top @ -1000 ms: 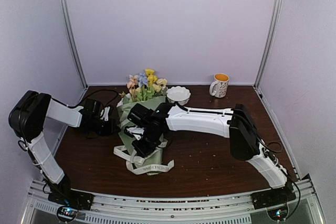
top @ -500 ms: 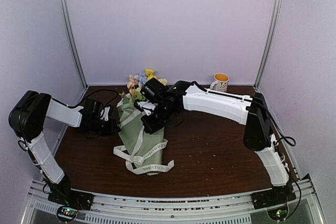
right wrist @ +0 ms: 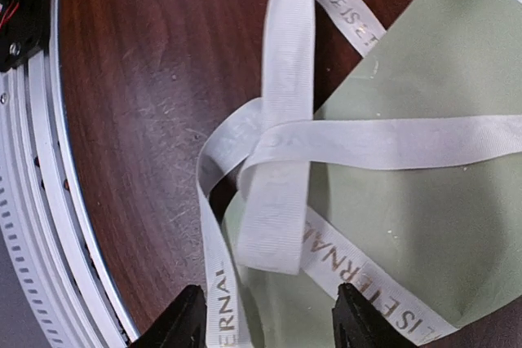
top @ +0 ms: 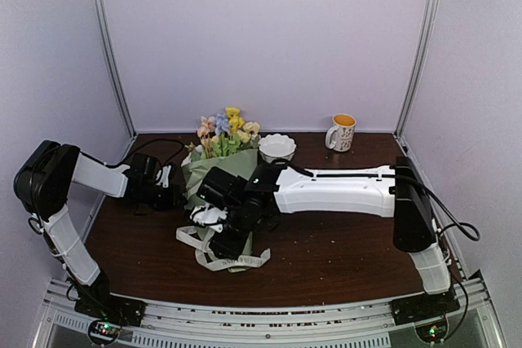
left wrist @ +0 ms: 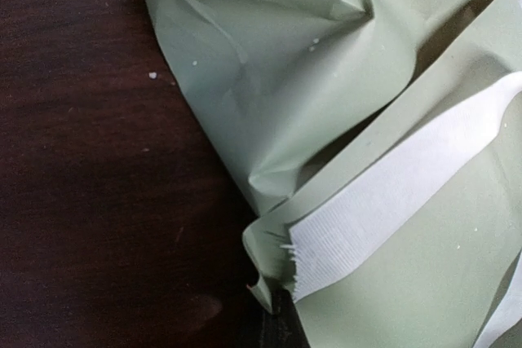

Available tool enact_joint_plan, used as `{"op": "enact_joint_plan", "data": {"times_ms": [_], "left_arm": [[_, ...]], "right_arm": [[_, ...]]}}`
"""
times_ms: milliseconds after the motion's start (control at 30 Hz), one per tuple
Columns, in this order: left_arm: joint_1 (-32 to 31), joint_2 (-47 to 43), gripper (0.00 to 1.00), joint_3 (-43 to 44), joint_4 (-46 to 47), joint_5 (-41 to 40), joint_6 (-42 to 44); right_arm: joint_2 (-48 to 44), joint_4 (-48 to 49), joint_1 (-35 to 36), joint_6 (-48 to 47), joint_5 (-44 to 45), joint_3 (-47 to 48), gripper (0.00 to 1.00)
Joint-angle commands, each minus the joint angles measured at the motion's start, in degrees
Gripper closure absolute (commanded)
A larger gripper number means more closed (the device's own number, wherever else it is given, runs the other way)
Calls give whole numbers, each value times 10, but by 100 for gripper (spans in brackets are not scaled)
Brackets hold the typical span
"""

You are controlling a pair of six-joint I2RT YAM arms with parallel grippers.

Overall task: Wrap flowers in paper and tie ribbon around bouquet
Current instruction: Cross the ribbon with the folded bouquet.

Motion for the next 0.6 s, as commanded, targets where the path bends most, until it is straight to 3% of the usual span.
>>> {"op": "enact_joint_plan", "data": {"times_ms": [0, 167, 567], "left_arm": [[0, 38, 100, -17, -88, -31, 10], [0, 38, 100, -17, -88, -29, 11], [0, 39, 100, -16, -89, -31, 11]], "right_arm": [[-29, 31, 24, -80, 83, -15, 39], [21, 14, 26, -98, 123, 36, 34], [67, -17, 30, -141, 114, 77, 36]]}}
